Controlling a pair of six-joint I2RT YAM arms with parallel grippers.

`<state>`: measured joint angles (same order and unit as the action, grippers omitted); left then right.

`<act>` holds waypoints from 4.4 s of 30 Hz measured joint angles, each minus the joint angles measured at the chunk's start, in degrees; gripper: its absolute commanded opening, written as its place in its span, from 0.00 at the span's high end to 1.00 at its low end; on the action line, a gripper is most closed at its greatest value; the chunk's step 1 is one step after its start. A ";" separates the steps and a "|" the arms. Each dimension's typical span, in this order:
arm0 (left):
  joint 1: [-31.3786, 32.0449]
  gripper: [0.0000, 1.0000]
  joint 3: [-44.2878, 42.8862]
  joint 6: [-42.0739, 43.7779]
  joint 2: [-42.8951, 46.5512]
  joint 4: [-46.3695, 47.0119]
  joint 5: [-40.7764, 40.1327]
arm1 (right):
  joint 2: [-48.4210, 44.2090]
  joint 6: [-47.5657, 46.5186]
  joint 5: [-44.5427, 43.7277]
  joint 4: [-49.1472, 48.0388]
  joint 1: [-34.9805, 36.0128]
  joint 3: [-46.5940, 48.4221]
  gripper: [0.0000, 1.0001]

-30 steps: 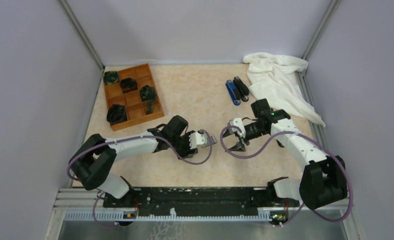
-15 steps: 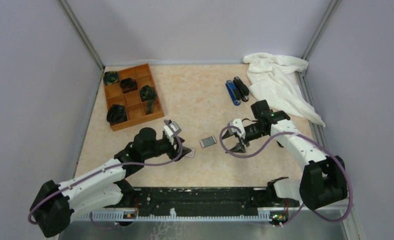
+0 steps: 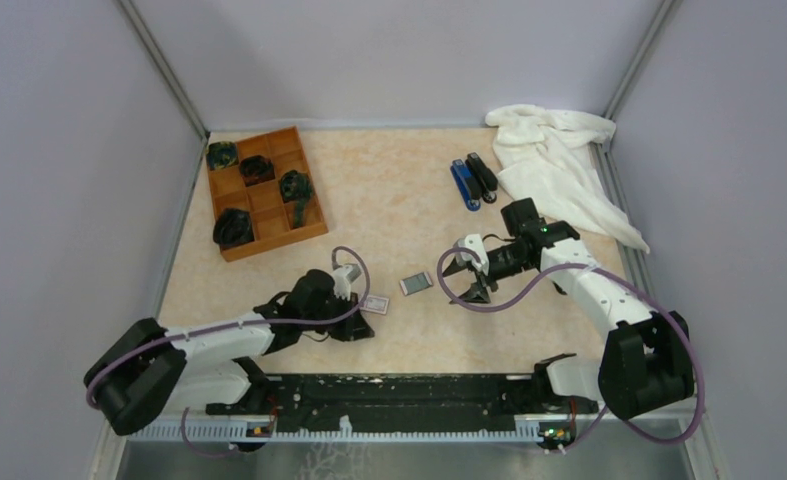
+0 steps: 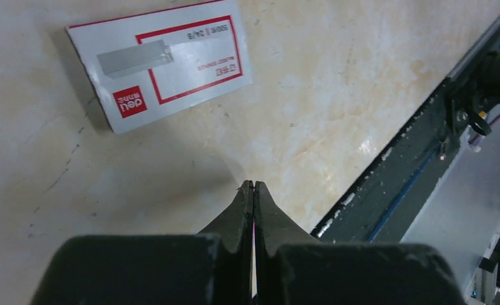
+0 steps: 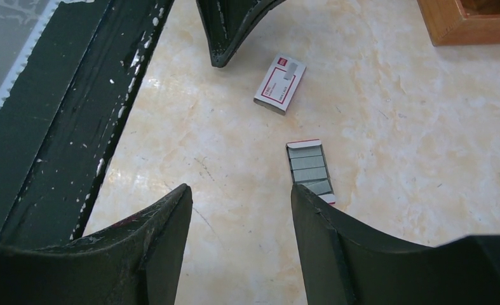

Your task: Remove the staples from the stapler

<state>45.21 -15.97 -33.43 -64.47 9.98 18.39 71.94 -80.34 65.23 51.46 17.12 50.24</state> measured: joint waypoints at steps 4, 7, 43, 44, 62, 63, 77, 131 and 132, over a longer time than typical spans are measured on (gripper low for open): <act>0.11 1.00 -1.99 -1.14 -6.58 -0.55 -1.14 | -0.22 0.48 -0.17 -0.15 0.00 0.00 0.41; 0.24 1.00 -4.79 -1.27 -10.21 0.13 -2.54 | -0.35 0.72 -0.33 -0.63 0.00 0.00 0.41; -0.72 0.15 5.62 -4.15 14.45 2.23 -21.53 | 11.10 -0.44 -13.49 -9.75 10.49 1.90 0.25; -0.74 0.15 5.62 -5.22 13.53 2.16 -21.97 | 11.10 0.28 -14.58 -10.69 10.51 1.90 0.25; -3.96 0.53 -1.86 -9.66 -7.58 8.61 -19.80 | 11.74 3.43 -20.61 -16.09 10.51 1.92 0.27; -4.24 0.54 -2.16 -9.35 -8.28 8.94 -19.50 | 12.09 3.26 -20.94 -16.06 10.51 1.95 0.28; -6.12 0.61 -5.38 -5.55 -13.81 10.40 -15.82 | 21.57 0.44 -22.91 -16.90 10.58 5.53 0.26; -6.86 0.60 -4.35 -5.49 -12.31 9.77 -12.98 | 29.46 14.91 -30.34 -20.44 20.15 9.29 0.63; -6.86 0.60 -4.35 -5.53 -12.31 9.77 -12.92 | 29.46 15.87 -30.58 -20.87 20.28 9.25 0.63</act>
<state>38.35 -20.32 -38.96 -76.77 19.75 5.48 101.41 -64.47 34.65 30.59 37.41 59.48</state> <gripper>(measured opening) 0.400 0.403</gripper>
